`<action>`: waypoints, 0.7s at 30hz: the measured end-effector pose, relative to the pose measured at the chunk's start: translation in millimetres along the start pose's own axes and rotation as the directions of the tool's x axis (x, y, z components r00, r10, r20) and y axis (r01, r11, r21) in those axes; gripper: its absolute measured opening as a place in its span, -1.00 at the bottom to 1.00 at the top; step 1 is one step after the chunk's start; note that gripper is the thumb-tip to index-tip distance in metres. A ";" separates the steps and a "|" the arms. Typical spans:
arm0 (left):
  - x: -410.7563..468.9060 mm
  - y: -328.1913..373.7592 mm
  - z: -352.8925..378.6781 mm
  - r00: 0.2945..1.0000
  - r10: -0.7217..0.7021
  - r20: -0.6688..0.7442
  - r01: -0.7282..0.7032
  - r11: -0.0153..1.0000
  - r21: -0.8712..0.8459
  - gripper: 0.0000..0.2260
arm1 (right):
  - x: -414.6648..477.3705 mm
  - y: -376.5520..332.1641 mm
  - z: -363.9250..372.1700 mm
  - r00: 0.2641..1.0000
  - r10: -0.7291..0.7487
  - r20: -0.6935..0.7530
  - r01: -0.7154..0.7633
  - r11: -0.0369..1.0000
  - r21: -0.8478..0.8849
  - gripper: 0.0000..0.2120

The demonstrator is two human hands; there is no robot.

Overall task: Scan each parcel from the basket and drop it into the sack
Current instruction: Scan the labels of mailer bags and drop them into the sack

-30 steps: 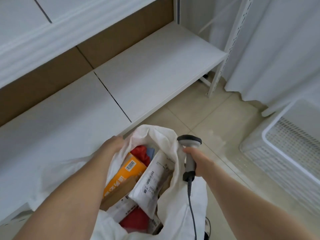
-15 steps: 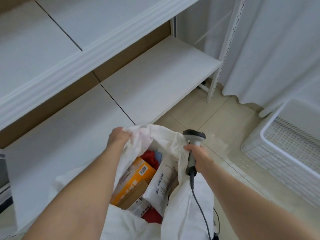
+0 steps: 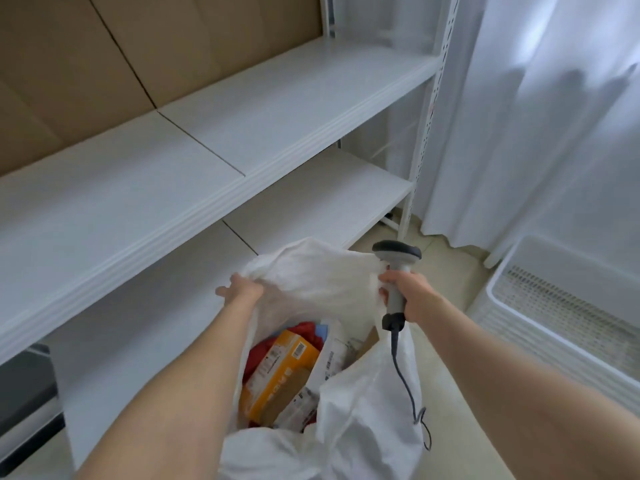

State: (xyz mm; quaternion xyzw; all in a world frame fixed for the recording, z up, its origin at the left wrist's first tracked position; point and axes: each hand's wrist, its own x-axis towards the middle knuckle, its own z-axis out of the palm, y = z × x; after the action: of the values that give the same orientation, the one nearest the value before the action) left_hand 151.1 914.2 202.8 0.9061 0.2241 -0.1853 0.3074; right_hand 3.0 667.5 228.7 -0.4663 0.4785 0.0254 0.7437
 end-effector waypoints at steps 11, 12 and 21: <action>-49.1 -109.4 -10.8 0.973 -0.107 -0.202 0.193 0.858 0.476 -0.30 | -24.2 76.6 -30.4 0.999 0.029 -0.016 -0.032 0.979 -0.200 -0.79; -50.0 -118.9 -9.5 0.970 -0.099 -0.222 0.200 0.845 0.496 -0.27 | -26.1 88.2 -30.2 0.999 0.047 0.019 -0.042 0.979 -0.200 -0.80; -31.1 -179.2 -27.5 0.922 -0.165 -0.349 0.299 0.877 0.376 -0.34 | -20.9 126.2 12.8 0.996 0.040 0.078 -0.019 0.967 -0.253 -0.83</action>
State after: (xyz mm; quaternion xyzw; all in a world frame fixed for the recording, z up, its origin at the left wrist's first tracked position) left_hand 37.5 1050.0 153.1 0.9344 0.3320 -0.1224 0.0407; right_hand -60.5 756.5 160.9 -0.5483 0.4473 0.1160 0.6970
